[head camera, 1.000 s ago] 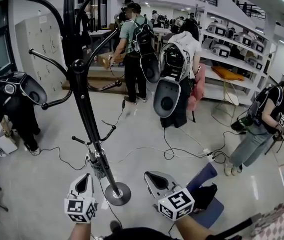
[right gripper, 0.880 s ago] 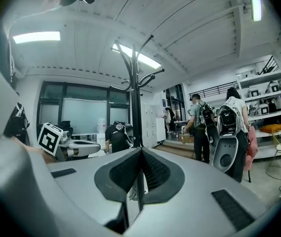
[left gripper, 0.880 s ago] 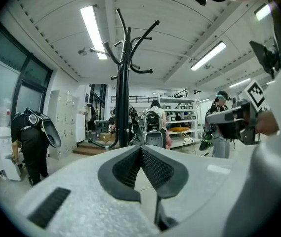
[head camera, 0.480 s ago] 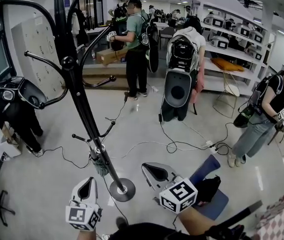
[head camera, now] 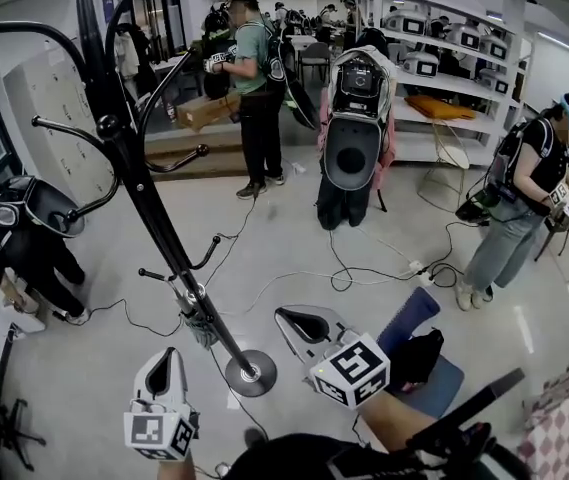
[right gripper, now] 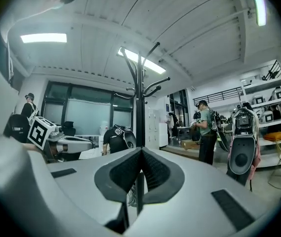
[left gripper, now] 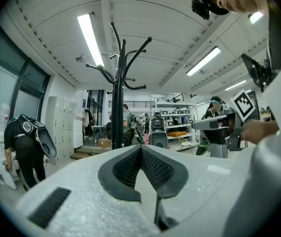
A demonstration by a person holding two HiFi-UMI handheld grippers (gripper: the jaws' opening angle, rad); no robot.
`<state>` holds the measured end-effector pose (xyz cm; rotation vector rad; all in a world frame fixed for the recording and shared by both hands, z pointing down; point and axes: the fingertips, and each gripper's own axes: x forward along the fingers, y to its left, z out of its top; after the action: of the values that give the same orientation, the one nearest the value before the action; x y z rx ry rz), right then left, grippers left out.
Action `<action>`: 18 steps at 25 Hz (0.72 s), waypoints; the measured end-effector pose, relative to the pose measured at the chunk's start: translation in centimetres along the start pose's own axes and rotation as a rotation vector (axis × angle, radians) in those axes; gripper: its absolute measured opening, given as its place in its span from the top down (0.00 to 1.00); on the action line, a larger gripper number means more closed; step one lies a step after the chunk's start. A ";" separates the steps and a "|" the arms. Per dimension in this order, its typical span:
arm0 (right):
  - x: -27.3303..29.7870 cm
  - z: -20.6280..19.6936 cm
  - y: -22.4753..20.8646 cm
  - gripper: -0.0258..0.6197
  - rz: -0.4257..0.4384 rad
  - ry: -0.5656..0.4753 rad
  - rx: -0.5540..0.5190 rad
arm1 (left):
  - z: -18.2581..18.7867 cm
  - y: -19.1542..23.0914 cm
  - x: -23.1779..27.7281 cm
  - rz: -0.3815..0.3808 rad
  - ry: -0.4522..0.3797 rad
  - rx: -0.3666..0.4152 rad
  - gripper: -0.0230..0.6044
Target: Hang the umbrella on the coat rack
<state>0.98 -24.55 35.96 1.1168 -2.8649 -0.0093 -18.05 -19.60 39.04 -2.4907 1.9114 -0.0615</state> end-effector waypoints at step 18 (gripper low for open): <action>0.2 -0.2 0.1 0.96 0.002 -0.003 -0.024 | 0.3 -0.8 -0.5 -0.014 -0.009 -0.044 0.95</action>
<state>0.75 -24.58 36.14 1.1101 -2.8605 -0.0454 -17.44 -18.94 38.78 -2.5281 1.9126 -0.0074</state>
